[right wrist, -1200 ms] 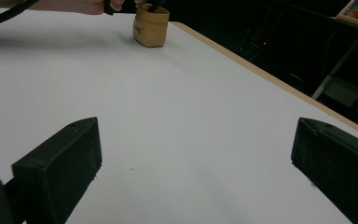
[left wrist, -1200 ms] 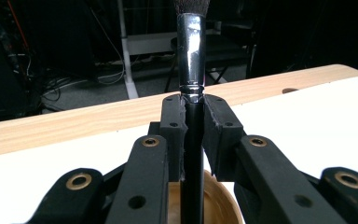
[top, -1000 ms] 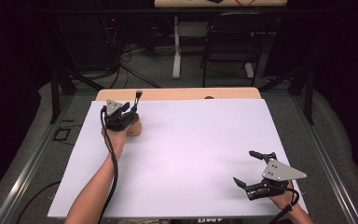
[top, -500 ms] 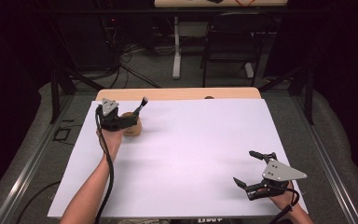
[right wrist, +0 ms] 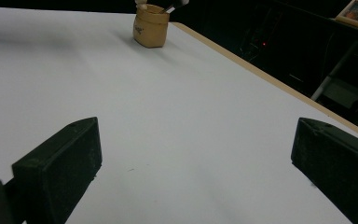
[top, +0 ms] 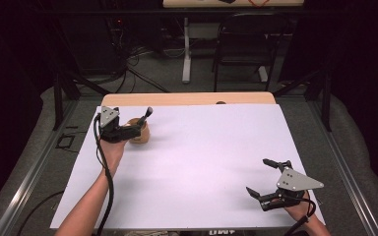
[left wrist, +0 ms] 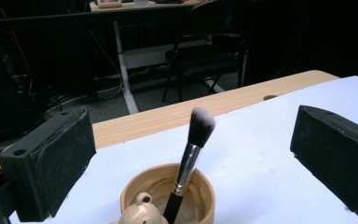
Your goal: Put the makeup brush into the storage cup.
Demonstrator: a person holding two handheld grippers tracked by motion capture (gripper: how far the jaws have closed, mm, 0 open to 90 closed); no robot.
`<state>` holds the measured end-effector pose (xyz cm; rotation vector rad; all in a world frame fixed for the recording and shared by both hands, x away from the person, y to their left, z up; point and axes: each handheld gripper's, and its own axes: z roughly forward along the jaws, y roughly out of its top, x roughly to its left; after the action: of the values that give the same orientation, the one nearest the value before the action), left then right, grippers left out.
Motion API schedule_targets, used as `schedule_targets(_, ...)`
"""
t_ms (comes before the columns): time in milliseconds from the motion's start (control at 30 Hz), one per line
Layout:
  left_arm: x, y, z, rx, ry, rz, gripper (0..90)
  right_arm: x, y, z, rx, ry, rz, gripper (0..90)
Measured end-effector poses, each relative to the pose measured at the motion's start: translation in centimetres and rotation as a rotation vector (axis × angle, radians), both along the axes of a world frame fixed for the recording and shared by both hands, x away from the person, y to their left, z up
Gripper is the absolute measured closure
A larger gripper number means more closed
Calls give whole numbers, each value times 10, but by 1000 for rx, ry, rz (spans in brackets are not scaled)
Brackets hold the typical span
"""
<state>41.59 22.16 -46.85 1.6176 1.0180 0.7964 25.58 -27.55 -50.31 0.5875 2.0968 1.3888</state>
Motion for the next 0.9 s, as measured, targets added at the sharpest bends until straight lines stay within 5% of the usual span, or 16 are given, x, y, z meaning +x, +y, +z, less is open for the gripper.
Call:
schedule_targets(533,-38,4,10,-33,-38,-64,0,-1,0,0,2,-3,1,9)
schedule_targets(900,-68,12,9,-30,-63,-161,0,-1,0,1,6,-2,2,9)
